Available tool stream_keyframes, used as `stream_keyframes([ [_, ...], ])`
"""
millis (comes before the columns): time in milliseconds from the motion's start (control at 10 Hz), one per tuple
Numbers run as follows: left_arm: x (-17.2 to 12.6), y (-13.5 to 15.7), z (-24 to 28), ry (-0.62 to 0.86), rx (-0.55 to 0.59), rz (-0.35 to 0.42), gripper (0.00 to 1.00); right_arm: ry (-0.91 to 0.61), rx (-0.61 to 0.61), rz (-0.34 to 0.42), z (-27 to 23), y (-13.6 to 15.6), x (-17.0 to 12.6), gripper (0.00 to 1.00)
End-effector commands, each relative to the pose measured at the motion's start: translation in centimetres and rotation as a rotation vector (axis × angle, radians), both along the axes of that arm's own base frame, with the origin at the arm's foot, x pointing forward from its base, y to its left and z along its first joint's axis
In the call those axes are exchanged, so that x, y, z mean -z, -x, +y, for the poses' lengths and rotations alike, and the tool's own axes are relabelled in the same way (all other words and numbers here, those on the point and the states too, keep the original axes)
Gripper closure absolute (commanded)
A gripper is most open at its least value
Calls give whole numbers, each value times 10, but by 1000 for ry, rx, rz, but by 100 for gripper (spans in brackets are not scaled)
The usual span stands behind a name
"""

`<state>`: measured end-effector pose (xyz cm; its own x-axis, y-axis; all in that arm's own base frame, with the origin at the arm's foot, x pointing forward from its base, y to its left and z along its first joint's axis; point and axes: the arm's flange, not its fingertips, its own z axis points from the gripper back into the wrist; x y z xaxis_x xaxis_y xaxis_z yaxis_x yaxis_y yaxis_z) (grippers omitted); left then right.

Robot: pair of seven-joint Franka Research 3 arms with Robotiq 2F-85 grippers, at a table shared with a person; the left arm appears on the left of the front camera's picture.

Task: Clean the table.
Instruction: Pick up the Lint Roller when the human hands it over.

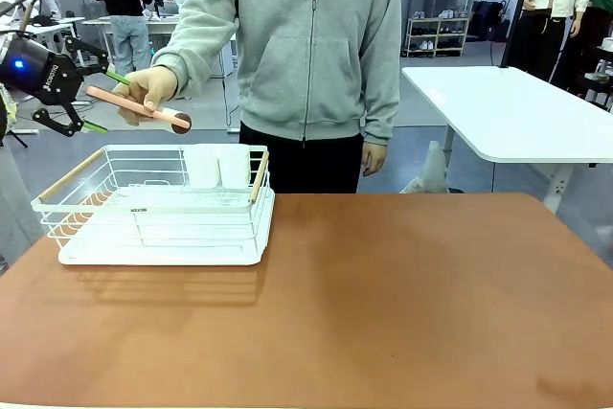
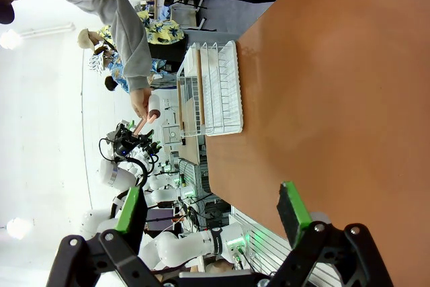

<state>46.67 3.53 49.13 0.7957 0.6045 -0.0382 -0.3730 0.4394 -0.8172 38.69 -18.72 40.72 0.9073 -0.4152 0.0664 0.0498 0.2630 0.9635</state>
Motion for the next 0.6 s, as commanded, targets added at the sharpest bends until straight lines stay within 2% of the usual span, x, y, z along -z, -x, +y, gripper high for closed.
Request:
stream_keyframes([
  [0,8,-2,-6,1,-28,-74,0,-4,-1,-7,0,0,-2,0],
  [100,9,-3,-6,-3,-35,-70,19,-4,-1,-7,0,0,-2,0],
  [200,9,-3,-6,-12,-34,-75,19,-4,-1,-7,0,0,-2,0],
  [300,9,-1,-8,-22,-26,-91,39,-4,-1,-7,0,0,-2,0],
  [400,8,-1,-8,-16,-25,-95,25,-4,-1,-7,0,0,-2,0],
  [500,8,-1,-8,-14,-29,-101,58,-4,-1,-7,0,0,-2,0],
])
